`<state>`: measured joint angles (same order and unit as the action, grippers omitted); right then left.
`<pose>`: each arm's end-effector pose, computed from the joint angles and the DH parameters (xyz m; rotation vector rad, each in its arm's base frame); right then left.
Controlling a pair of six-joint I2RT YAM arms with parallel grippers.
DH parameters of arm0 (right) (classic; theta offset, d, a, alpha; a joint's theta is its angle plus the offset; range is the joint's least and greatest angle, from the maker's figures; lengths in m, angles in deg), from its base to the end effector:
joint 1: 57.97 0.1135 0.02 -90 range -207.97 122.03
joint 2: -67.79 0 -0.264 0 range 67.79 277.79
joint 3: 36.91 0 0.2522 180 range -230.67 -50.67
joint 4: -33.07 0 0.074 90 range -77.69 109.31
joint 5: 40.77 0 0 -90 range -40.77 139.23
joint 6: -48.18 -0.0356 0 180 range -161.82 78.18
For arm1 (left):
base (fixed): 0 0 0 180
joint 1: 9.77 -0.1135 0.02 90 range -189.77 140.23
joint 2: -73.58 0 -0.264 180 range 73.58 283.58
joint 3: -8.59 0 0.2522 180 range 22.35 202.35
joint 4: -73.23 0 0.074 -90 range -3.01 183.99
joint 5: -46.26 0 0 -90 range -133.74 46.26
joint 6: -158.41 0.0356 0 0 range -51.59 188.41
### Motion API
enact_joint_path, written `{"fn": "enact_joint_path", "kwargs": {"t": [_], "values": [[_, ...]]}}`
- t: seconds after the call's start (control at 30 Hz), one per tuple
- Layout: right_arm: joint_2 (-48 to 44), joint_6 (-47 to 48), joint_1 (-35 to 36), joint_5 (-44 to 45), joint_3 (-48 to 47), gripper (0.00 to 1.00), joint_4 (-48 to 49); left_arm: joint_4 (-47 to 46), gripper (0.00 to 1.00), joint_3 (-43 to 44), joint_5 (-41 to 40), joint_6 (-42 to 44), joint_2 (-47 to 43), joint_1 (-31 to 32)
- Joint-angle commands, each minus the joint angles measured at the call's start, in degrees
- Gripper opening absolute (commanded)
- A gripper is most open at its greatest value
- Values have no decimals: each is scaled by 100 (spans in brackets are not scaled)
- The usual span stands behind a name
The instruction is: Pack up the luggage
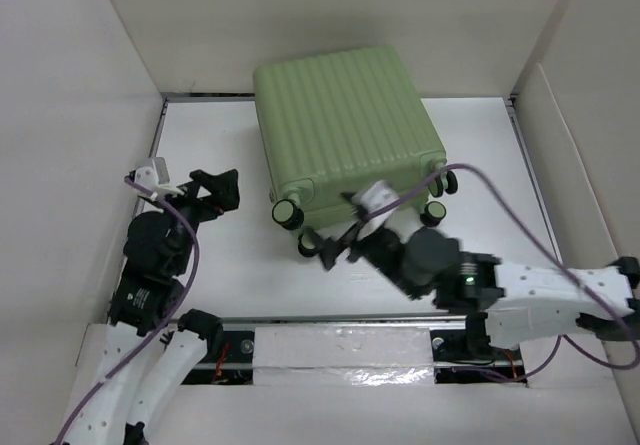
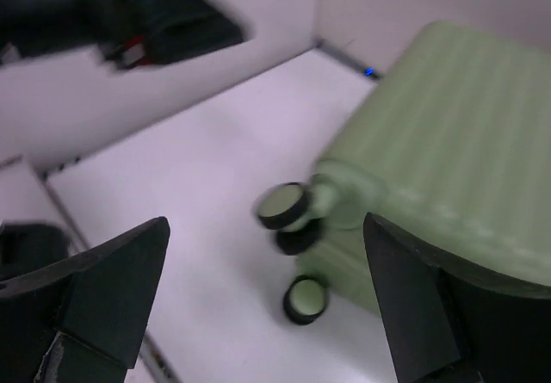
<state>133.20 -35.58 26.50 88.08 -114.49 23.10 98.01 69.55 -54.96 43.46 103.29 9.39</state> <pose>0.0471 0.2550 0.4106 -0.6684 1.4185 0.5624 0.1105 -0.0310 0.3874 -0.2357 1.4595 -0.4841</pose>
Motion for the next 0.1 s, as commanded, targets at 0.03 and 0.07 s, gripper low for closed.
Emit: {"fn": "enact_joint_path", "kwargs": {"t": [0.03, 0.07], "values": [[-1211, -104, -1146, 415, 254, 100, -553, -136, 99, -70, 665, 192, -396, 0], [-1336, -184, -1447, -196, 386, 100, -625, -127, 99, -97, 674, 140, -353, 0]]}}
